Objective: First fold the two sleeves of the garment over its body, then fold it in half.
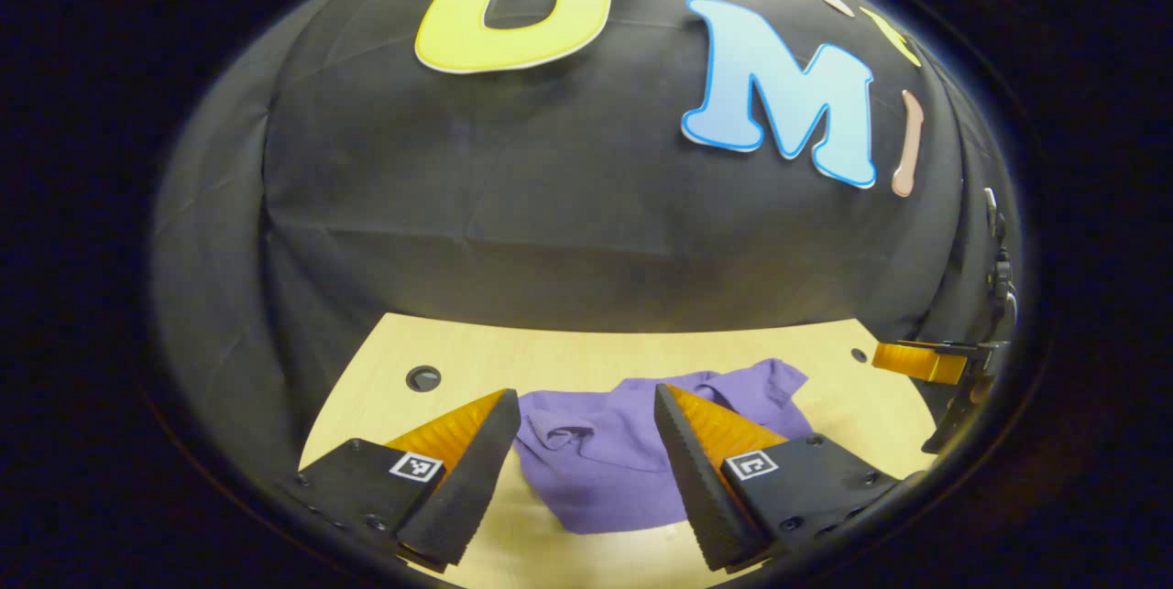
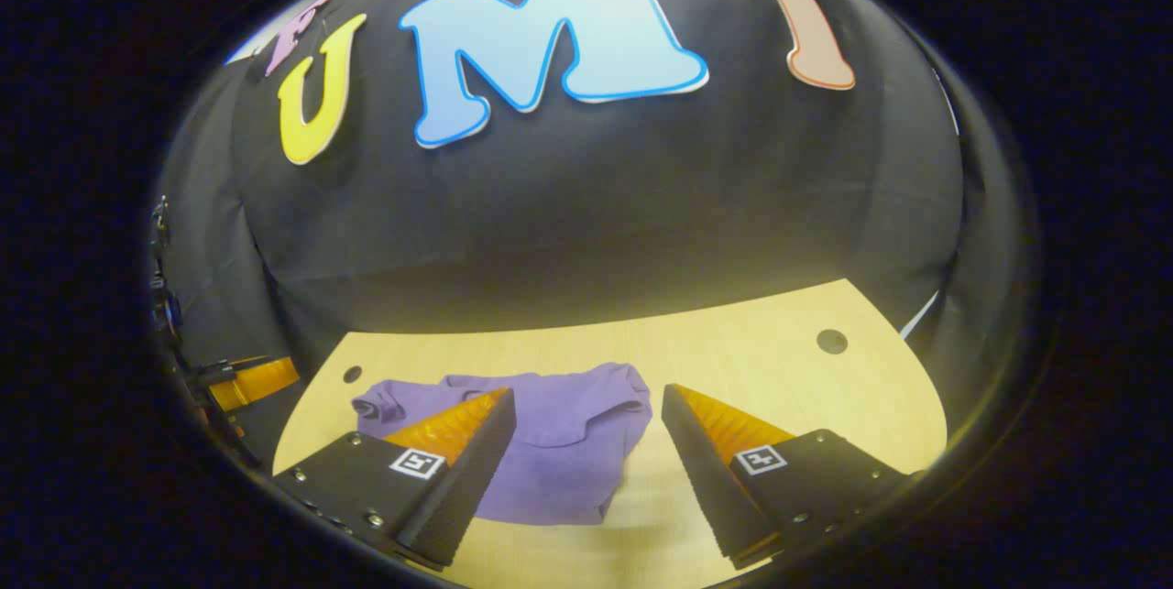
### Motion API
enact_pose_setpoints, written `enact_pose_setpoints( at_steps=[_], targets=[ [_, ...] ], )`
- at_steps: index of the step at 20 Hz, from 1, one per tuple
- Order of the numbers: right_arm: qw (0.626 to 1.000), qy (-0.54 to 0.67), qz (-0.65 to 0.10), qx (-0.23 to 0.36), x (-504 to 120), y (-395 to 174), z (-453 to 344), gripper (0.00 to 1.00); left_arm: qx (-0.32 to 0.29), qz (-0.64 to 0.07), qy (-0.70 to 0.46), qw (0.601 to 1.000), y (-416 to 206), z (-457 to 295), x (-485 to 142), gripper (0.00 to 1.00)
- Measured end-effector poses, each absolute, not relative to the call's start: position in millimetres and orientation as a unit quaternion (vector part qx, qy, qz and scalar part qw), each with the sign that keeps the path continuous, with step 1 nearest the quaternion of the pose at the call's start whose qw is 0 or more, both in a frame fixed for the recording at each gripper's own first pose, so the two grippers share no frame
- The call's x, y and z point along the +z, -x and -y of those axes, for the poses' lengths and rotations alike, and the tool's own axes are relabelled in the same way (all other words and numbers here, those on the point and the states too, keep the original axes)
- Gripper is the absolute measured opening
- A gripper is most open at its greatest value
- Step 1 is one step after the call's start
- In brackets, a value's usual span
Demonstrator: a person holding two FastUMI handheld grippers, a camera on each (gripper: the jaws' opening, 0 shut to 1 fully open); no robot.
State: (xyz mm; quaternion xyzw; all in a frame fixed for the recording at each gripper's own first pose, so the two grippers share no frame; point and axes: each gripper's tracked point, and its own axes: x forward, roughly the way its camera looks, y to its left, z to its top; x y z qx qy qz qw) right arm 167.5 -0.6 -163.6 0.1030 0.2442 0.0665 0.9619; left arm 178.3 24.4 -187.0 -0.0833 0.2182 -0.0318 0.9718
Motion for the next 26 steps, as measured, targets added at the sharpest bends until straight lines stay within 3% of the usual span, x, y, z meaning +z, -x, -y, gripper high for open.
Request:
enact_pose_setpoints(
  at_steps=[12,26],
  targets=[
    [0.979,-0.122,-0.144,0.074,-64.0,-77.4,5.4,0.99,-0.055,-0.105,0.062,0.991,-77.5,18.8,-71.0,0.94],
    [0.99,-0.098,-0.033,0.098,28.4,-11.5,-3.8,0.99,-0.049,0.002,0.059,0.997,6.2,26.2,15.7,0.93]
  ],
)
